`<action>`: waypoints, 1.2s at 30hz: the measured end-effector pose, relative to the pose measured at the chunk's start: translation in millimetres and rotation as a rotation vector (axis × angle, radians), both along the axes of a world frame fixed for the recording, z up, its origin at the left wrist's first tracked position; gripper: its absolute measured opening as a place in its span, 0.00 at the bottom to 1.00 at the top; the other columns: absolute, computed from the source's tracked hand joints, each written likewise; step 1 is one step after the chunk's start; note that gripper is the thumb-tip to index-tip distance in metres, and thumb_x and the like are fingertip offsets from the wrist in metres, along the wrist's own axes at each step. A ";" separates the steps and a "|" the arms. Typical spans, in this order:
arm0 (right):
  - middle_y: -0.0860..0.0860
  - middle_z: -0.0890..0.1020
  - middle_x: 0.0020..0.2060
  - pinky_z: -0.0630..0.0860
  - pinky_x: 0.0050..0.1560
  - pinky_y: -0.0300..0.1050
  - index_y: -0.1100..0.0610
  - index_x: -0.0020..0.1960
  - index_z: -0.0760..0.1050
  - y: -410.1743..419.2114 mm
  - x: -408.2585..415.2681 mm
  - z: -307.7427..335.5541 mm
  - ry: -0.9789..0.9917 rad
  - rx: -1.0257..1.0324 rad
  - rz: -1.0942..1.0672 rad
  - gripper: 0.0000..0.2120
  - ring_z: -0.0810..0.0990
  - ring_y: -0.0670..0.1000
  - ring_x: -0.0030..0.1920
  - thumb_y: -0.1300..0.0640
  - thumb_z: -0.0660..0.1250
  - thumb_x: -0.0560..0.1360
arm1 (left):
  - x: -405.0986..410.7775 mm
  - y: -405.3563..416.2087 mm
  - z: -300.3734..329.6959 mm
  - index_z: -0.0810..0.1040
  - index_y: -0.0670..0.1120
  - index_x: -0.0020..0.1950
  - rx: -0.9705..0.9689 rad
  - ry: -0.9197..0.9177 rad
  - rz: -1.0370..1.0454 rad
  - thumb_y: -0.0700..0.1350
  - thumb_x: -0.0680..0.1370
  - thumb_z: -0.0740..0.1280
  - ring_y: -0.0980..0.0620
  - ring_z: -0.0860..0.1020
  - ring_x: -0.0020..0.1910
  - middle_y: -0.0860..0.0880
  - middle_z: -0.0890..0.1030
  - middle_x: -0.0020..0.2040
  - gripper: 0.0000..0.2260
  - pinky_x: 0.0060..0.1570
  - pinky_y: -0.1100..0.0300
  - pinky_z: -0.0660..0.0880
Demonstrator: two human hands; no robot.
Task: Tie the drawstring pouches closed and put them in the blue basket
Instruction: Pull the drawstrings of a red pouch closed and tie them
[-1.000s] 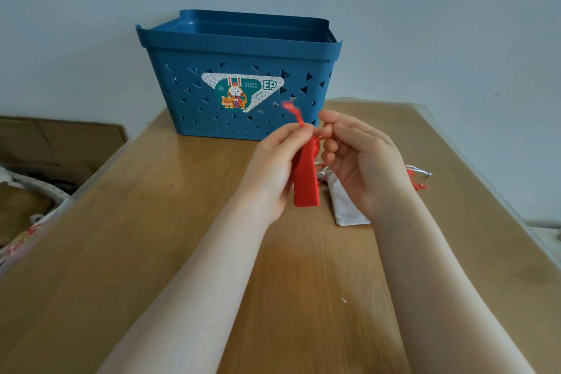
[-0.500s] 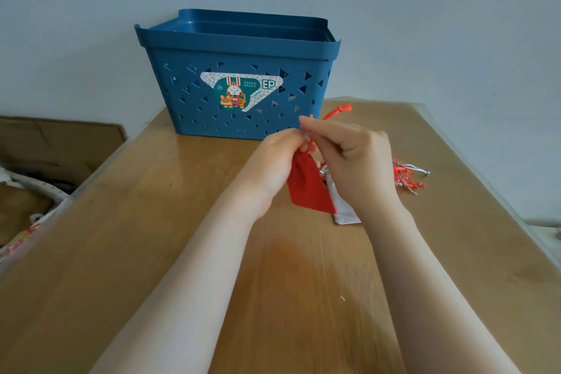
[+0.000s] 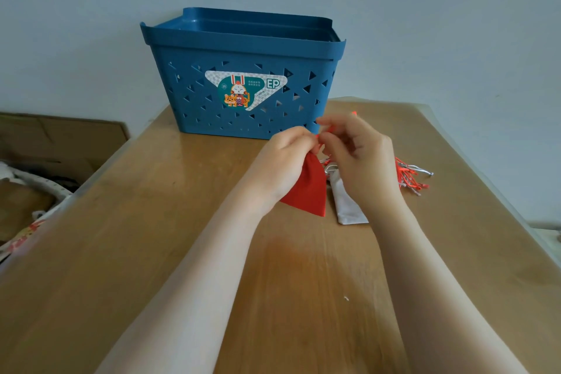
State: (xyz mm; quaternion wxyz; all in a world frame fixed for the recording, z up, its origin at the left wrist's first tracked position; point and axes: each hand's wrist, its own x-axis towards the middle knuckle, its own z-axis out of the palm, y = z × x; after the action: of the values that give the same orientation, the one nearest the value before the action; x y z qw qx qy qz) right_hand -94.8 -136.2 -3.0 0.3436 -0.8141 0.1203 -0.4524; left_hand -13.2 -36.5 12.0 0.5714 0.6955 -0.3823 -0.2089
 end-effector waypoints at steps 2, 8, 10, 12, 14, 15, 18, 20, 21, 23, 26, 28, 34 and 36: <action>0.44 0.79 0.33 0.74 0.34 0.32 0.54 0.53 0.70 2.1 -2.8 3.9 0.013 0.067 0.021 0.11 0.78 0.42 0.32 0.65 0.65 0.75 | -0.7 -0.8 -0.2 0.73 0.49 0.35 -0.026 0.012 0.037 0.45 0.79 0.60 0.57 0.67 0.29 0.56 0.69 0.28 0.13 0.34 0.60 0.63; 0.45 0.79 0.31 0.76 0.35 0.40 0.56 0.43 0.66 6.2 -2.1 8.3 -0.024 0.168 -0.027 0.10 0.78 0.45 0.31 0.64 0.68 0.74 | -0.7 0.5 1.0 0.78 0.47 0.41 -0.083 0.019 0.070 0.46 0.78 0.63 0.57 0.72 0.33 0.53 0.76 0.33 0.08 0.34 0.64 0.67; 0.44 0.79 0.32 0.77 0.38 0.39 0.53 0.40 0.70 4.9 -1.8 7.5 -0.022 0.157 -0.039 0.09 0.79 0.43 0.32 0.63 0.68 0.73 | -0.9 0.8 1.0 0.79 0.46 0.42 -0.068 -0.021 0.081 0.45 0.78 0.63 0.57 0.73 0.34 0.53 0.77 0.34 0.08 0.35 0.63 0.67; 0.41 0.79 0.31 0.75 0.39 0.34 0.52 0.40 0.75 3.8 -1.9 7.1 -0.013 0.089 -0.074 0.07 0.79 0.40 0.33 0.63 0.69 0.73 | -1.0 1.1 1.4 0.79 0.47 0.44 -0.038 -0.082 0.088 0.45 0.78 0.63 0.56 0.75 0.37 0.52 0.79 0.38 0.07 0.37 0.63 0.69; 0.38 0.78 0.31 0.72 0.37 0.28 0.51 0.40 0.78 3.0 -2.5 7.0 0.006 0.040 -0.099 0.07 0.78 0.38 0.33 0.62 0.69 0.73 | -0.9 1.8 2.8 0.80 0.47 0.45 -0.036 -0.087 0.093 0.45 0.78 0.63 0.54 0.76 0.40 0.51 0.80 0.40 0.06 0.40 0.61 0.70; 0.37 0.78 0.32 0.71 0.36 0.27 0.51 0.41 0.79 2.8 -2.9 7.5 0.020 0.016 -0.104 0.07 0.77 0.38 0.34 0.61 0.68 0.73 | -0.8 2.1 3.7 0.80 0.48 0.46 -0.041 -0.078 0.092 0.45 0.78 0.63 0.54 0.77 0.40 0.51 0.80 0.40 0.06 0.40 0.60 0.71; 0.37 0.77 0.33 0.69 0.39 0.26 0.54 0.43 0.82 1.1 -2.8 7.8 0.015 -0.130 -0.136 0.05 0.76 0.38 0.36 0.60 0.67 0.73 | -1.4 2.7 5.4 0.79 0.49 0.48 -0.042 -0.093 0.086 0.45 0.79 0.63 0.55 0.77 0.39 0.52 0.80 0.41 0.06 0.37 0.63 0.72; 0.45 0.80 0.34 0.69 0.39 0.28 0.57 0.44 0.82 -0.4 -2.8 7.9 0.004 -0.215 -0.141 0.06 0.76 0.41 0.36 0.60 0.66 0.73 | -1.9 2.7 5.8 0.79 0.49 0.49 -0.052 -0.108 0.085 0.45 0.79 0.62 0.55 0.77 0.39 0.52 0.79 0.41 0.06 0.35 0.66 0.72; 0.48 0.81 0.35 0.71 0.40 0.30 0.57 0.45 0.82 -0.8 -3.2 8.5 0.008 -0.226 -0.127 0.06 0.76 0.44 0.37 0.60 0.66 0.73 | -2.2 2.9 6.3 0.79 0.49 0.49 -0.063 -0.110 0.086 0.45 0.80 0.62 0.56 0.77 0.38 0.53 0.79 0.41 0.06 0.33 0.69 0.72; 0.51 0.82 0.38 0.74 0.42 0.36 0.58 0.47 0.82 -0.7 -4.5 10.3 0.026 -0.232 -0.091 0.07 0.78 0.47 0.39 0.60 0.67 0.72 | -2.2 3.4 7.2 0.78 0.50 0.47 -0.085 -0.123 0.096 0.44 0.80 0.62 0.58 0.76 0.37 0.55 0.78 0.39 0.06 0.32 0.71 0.70; 0.52 0.82 0.38 0.74 0.40 0.34 0.58 0.46 0.82 -1.6 -6.6 13.6 0.062 -0.233 -0.083 0.06 0.80 0.50 0.38 0.62 0.68 0.71 | -2.4 3.3 7.1 0.78 0.52 0.45 -0.099 -0.142 0.106 0.44 0.79 0.63 0.59 0.75 0.37 0.57 0.78 0.38 0.06 0.33 0.71 0.70; 0.52 0.82 0.36 0.72 0.39 0.33 0.58 0.45 0.82 -2.9 -8.2 16.1 0.070 -0.223 -0.105 0.05 0.79 0.50 0.37 0.62 0.68 0.70 | -3.9 3.2 6.9 0.77 0.53 0.44 -0.101 -0.168 0.093 0.43 0.78 0.64 0.59 0.75 0.38 0.58 0.78 0.39 0.05 0.36 0.69 0.70; 0.45 0.78 0.32 0.71 0.30 0.25 0.55 0.42 0.80 3.5 -11.2 21.9 0.189 -0.079 -0.053 0.05 0.77 0.45 0.35 0.64 0.68 0.73 | -0.5 5.0 6.0 0.77 0.48 0.43 -0.082 -0.459 0.164 0.39 0.76 0.66 0.62 0.74 0.38 0.57 0.77 0.39 0.05 0.38 0.76 0.67; 0.43 0.78 0.31 0.70 0.27 0.26 0.52 0.40 0.77 3.0 -11.0 21.7 0.230 0.012 -0.013 0.08 0.77 0.43 0.31 0.64 0.67 0.73 | 1.7 5.1 4.8 0.78 0.45 0.44 -0.093 -0.527 0.182 0.38 0.75 0.66 0.60 0.74 0.39 0.53 0.77 0.41 0.03 0.40 0.75 0.67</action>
State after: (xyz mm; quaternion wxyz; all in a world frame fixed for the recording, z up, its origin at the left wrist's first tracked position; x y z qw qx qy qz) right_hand -105.9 -133.2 18.7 0.3297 -0.8577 0.1670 -0.3575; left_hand -11.5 -31.4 16.8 0.4998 0.7304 -0.4630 0.0492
